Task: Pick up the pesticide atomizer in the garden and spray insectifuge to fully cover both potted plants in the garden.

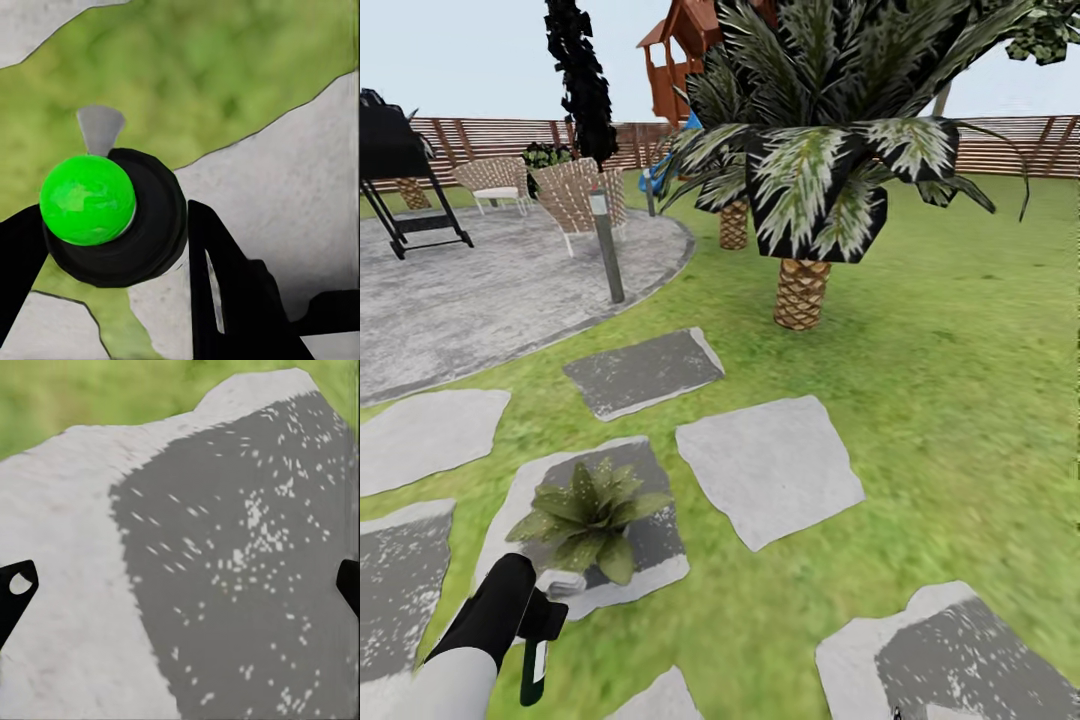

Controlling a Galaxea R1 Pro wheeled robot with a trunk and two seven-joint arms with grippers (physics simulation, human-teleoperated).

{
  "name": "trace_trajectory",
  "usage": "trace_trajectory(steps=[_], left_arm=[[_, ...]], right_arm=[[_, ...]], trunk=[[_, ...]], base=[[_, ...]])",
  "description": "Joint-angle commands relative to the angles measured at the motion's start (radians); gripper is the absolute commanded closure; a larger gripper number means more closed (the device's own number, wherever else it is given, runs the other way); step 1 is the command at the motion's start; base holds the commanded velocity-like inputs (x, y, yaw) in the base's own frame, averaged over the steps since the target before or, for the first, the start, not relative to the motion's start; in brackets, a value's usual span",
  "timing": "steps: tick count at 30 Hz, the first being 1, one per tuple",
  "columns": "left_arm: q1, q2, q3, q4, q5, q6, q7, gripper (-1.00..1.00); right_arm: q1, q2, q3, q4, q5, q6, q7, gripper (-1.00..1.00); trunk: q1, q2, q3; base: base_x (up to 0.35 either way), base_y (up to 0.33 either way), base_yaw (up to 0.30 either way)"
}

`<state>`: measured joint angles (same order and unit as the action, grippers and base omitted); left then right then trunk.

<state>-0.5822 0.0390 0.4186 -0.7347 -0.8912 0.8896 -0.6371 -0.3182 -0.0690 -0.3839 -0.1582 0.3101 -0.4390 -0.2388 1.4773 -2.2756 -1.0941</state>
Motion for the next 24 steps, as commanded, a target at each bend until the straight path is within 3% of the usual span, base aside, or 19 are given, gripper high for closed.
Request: trace_trajectory(steps=[1,9,24], left_arm=[[-0.001,-0.001,0.003,-0.002,-0.011,0.002,-0.010,1.00],[-0.001,-0.001,0.002,-0.002,-0.011,0.002,-0.010,1.00],[-0.001,0.001,0.005,-0.002,-0.011,0.002,-0.010,1.00]], right_arm=[[-0.001,0.000,-0.006,0.002,0.010,-0.003,-0.004,-1.00],[-0.001,0.001,-0.006,0.002,0.010,-0.003,-0.004,-1.00],[-0.001,0.002,-0.006,0.002,0.010,-0.003,-0.004,-1.00]], trunk=[[0.000,0.000,-0.001],[0.000,0.000,-0.001],[0.000,0.000,-0.001]], base=[[0.103,-0.289,0.007],[0.137,-0.290,0.027],[0.034,-0.307,0.267]])
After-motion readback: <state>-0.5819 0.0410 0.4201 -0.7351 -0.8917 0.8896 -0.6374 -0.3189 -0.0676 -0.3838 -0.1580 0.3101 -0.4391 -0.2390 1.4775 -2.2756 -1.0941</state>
